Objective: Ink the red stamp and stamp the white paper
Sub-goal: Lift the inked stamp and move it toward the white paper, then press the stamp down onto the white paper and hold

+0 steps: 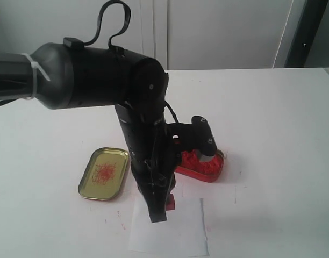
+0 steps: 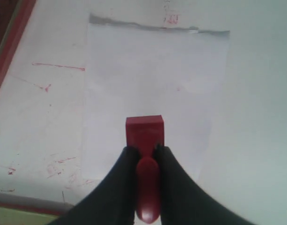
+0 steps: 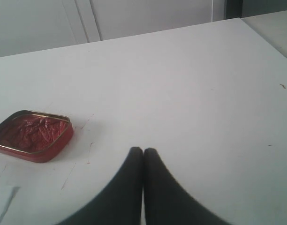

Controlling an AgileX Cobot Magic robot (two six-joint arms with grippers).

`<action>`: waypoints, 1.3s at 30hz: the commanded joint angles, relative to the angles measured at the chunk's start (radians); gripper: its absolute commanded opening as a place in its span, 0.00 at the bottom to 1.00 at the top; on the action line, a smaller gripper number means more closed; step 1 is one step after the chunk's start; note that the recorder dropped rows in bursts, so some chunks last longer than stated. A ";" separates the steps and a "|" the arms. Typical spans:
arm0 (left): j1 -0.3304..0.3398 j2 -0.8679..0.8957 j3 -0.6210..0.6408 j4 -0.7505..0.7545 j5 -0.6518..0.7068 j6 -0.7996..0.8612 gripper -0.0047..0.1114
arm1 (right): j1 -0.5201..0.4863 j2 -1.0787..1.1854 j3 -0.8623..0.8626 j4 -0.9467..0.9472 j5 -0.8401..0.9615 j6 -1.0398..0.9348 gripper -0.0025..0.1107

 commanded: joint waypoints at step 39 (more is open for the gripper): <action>-0.005 0.131 0.063 -0.075 -0.150 -0.011 0.04 | -0.002 -0.003 0.005 0.000 -0.010 0.000 0.02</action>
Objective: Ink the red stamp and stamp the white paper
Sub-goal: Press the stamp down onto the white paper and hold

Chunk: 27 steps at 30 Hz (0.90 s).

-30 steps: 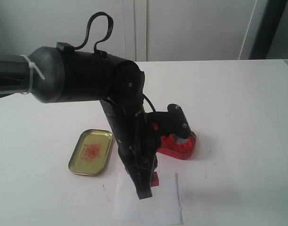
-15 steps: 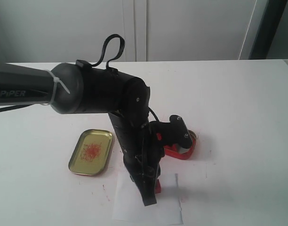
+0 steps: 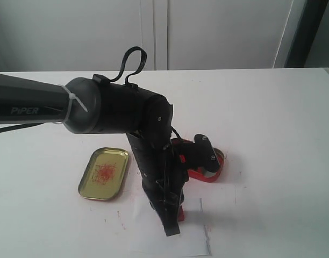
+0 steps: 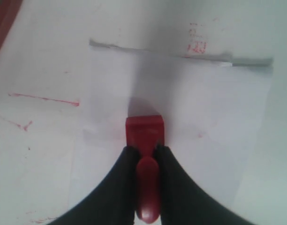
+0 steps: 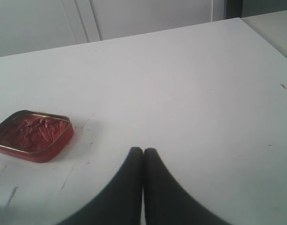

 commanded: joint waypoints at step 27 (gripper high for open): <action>-0.005 0.092 0.013 -0.081 0.097 -0.007 0.04 | -0.002 -0.003 0.005 0.000 -0.010 0.000 0.02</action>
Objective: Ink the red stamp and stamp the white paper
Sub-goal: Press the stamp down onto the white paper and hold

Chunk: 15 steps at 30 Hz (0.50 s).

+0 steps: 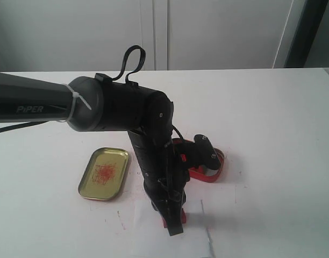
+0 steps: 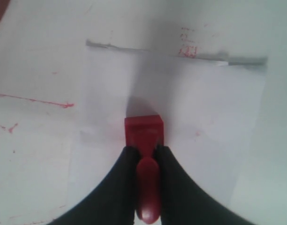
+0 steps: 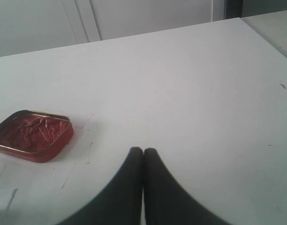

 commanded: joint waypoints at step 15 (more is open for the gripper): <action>-0.008 0.054 0.030 0.061 0.020 -0.007 0.04 | -0.002 -0.003 0.005 0.000 -0.010 0.000 0.02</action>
